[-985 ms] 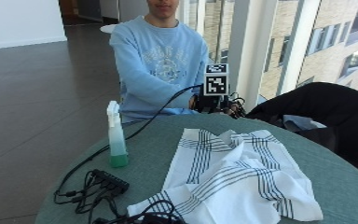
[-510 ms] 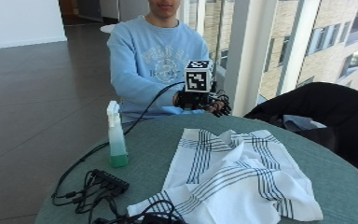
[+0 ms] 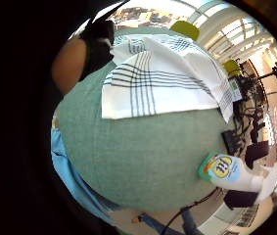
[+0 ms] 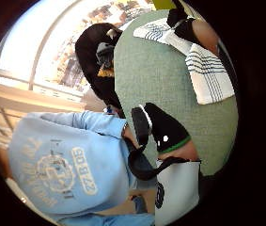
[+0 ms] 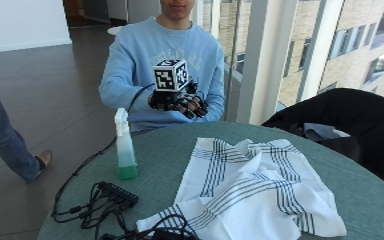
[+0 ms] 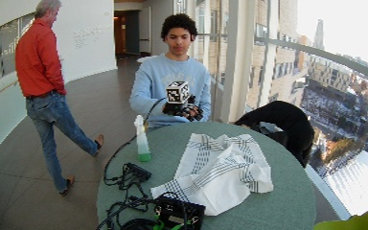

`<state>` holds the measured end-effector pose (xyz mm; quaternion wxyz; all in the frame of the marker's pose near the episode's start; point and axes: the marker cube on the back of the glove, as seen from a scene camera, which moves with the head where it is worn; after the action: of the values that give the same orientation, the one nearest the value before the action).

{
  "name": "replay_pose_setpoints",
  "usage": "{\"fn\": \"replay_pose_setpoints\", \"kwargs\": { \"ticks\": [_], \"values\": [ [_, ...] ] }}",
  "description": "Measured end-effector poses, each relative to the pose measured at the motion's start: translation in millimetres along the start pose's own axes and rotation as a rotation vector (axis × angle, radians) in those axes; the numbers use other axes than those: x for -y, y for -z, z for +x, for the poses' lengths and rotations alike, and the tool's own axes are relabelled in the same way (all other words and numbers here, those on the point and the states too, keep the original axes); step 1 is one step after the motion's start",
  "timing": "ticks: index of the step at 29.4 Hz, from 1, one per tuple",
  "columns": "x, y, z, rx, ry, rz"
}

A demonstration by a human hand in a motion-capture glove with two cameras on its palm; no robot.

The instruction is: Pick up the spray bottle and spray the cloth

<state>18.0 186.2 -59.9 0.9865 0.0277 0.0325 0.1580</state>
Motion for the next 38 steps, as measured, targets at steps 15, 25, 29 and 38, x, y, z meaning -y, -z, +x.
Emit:
{"fn": "replay_pose_setpoints", "kwargs": {
  "ticks": [15,25,29,38],
  "values": [
    [-95,2,37,0.003,-0.18,0.038],
    [-117,7,54,0.103,-0.306,0.206],
    [-137,17,61,0.188,-0.386,0.319],
    [-172,36,98,0.389,-0.561,0.561]
  ]
}}
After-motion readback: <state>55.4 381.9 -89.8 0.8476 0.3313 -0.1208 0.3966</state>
